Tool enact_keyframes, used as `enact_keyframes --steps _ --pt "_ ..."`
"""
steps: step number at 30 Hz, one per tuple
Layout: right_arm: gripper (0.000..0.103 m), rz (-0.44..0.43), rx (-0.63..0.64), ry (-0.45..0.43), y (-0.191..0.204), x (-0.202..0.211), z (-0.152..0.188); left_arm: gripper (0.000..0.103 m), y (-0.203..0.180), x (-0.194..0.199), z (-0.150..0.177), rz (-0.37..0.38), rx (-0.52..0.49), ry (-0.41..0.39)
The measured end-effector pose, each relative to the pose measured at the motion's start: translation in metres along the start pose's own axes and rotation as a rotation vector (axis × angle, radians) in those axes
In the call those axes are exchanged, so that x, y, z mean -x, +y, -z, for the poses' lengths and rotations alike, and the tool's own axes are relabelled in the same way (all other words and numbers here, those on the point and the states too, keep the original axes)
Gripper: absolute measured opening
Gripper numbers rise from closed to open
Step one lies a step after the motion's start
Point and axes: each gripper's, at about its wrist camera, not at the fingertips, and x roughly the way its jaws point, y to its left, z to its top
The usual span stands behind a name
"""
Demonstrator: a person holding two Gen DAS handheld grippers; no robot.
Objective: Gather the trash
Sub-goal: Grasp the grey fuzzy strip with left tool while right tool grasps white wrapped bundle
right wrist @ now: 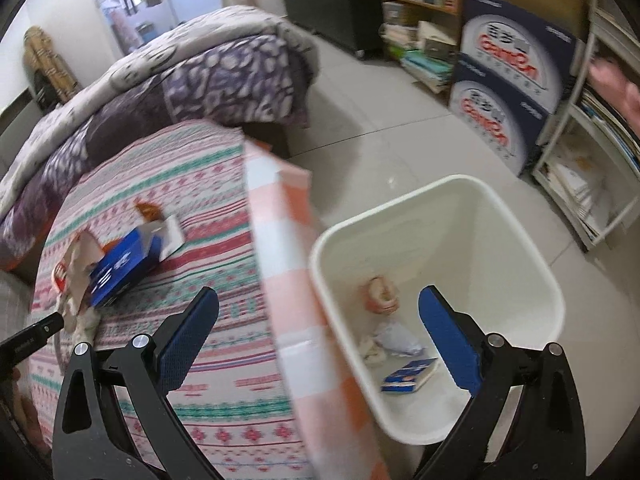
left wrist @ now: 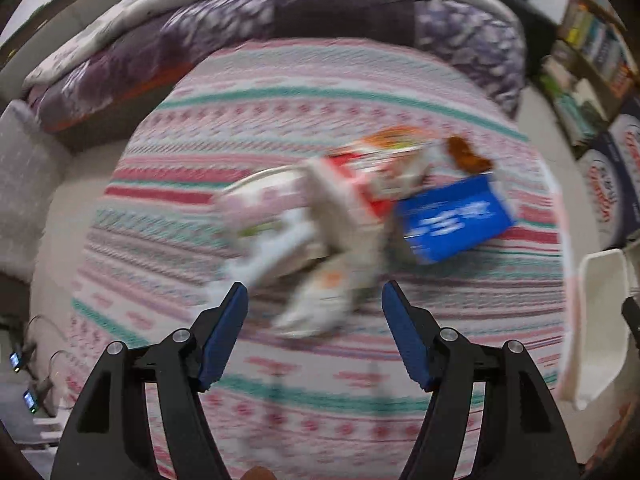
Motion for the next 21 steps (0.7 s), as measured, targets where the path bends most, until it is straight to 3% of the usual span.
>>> enact_keyframes --steps 6,12,15,16,21 --pt "0.096 -0.059 0.056 0.045 0.045 -0.012 0.011 0.060 0.049 -0.027 0.005 -0.002 0.037 0.098" --pt "0.096 -0.197 0.073 0.160 0.096 -0.032 0.025 0.047 0.067 -0.054 0.006 0.041 0.043 0.128" --pt "0.096 -0.253 0.044 0.211 0.120 -0.041 0.036 0.035 0.066 -0.062 0.010 0.032 -0.014 0.119" --pt "0.096 -0.277 0.021 0.233 0.129 -0.046 0.039 0.025 0.068 -0.062 0.012 0.031 -0.023 0.113" --pt "0.096 -0.349 -0.033 0.296 0.173 -0.062 0.056 0.010 0.092 -0.045 0.013 0.106 0.037 0.083"
